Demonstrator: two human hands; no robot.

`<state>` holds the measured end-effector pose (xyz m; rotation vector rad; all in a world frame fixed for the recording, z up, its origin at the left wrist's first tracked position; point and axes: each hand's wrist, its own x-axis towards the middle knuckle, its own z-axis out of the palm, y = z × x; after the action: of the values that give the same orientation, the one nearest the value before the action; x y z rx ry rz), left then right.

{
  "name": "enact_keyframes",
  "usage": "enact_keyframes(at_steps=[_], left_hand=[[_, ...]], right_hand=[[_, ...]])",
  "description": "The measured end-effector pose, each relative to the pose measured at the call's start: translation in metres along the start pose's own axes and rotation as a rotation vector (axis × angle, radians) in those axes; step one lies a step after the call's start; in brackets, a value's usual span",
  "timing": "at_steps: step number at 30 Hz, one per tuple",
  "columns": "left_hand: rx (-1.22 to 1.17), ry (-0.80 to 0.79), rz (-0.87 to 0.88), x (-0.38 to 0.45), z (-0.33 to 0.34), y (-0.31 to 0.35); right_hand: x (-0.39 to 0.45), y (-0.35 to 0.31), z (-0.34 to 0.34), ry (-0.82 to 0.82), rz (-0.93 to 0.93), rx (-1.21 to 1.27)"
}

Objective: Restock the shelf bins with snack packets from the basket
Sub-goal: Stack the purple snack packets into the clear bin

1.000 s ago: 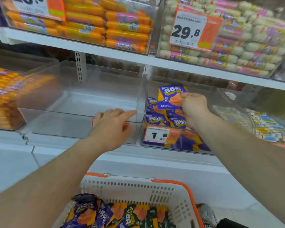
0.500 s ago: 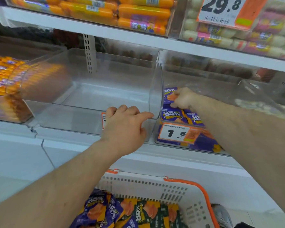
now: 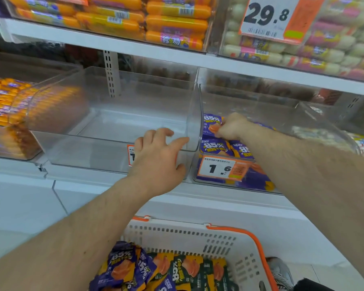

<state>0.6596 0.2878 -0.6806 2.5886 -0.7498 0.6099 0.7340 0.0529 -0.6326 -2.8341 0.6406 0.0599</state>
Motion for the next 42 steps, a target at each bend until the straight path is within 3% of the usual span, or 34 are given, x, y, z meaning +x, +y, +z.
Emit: enact_keyframes(at_steps=[3,4,5,6,8,10,11,15,17,19,21,23,29,35,42], left_hand=[[-0.077,0.218,0.116,-0.013,-0.001,-0.004],[-0.115,0.186,0.180,-0.019,-0.002,-0.004],[-0.174,0.061,0.215,-0.027,-0.005,-0.004],[-0.235,-0.163,0.209,-0.035,-0.007,-0.003],[-0.178,-0.705,0.136,-0.047,-0.004,-0.006],[-0.013,-1.098,0.098,-0.058,0.010,-0.017],[0.052,-1.188,0.104,-0.063,0.017,-0.022],[0.144,-1.245,0.083,-0.075,0.039,-0.035],[0.135,-1.256,0.110,-0.077,0.043,-0.032],[0.136,-1.274,0.122,-0.077,0.046,-0.029],[0.134,-1.266,0.134,-0.076,0.049,-0.026],[0.124,-1.250,0.125,-0.076,0.051,-0.026],[0.145,-1.228,0.135,-0.073,0.051,-0.020],[0.146,-1.247,0.153,-0.072,0.050,-0.014],[0.109,-1.246,0.069,-0.070,0.037,-0.010]], right_hand=[[-0.034,-0.002,-0.005,0.381,-0.024,0.096],[-0.050,-0.003,-0.004,0.578,-0.094,0.130],[-0.069,-0.002,0.000,0.783,-0.205,0.170],[-0.090,-0.002,0.007,0.961,-0.335,0.231],[-0.125,-0.002,0.036,1.141,-0.541,0.366],[-0.151,-0.001,0.083,1.045,-0.577,0.516],[-0.162,-0.001,0.109,0.906,-0.519,0.578],[-0.188,0.014,0.218,0.054,-0.092,0.543],[-0.193,0.030,0.269,-0.280,0.075,0.446],[-0.200,0.046,0.305,-0.516,0.245,0.354],[-0.209,0.057,0.327,-0.643,0.385,0.334],[-0.216,0.060,0.338,-0.681,0.454,0.331],[-0.227,0.052,0.354,-0.701,0.423,0.276],[-0.240,0.047,0.363,-0.556,0.355,0.144],[-0.229,0.051,0.335,-0.512,0.377,0.663]])
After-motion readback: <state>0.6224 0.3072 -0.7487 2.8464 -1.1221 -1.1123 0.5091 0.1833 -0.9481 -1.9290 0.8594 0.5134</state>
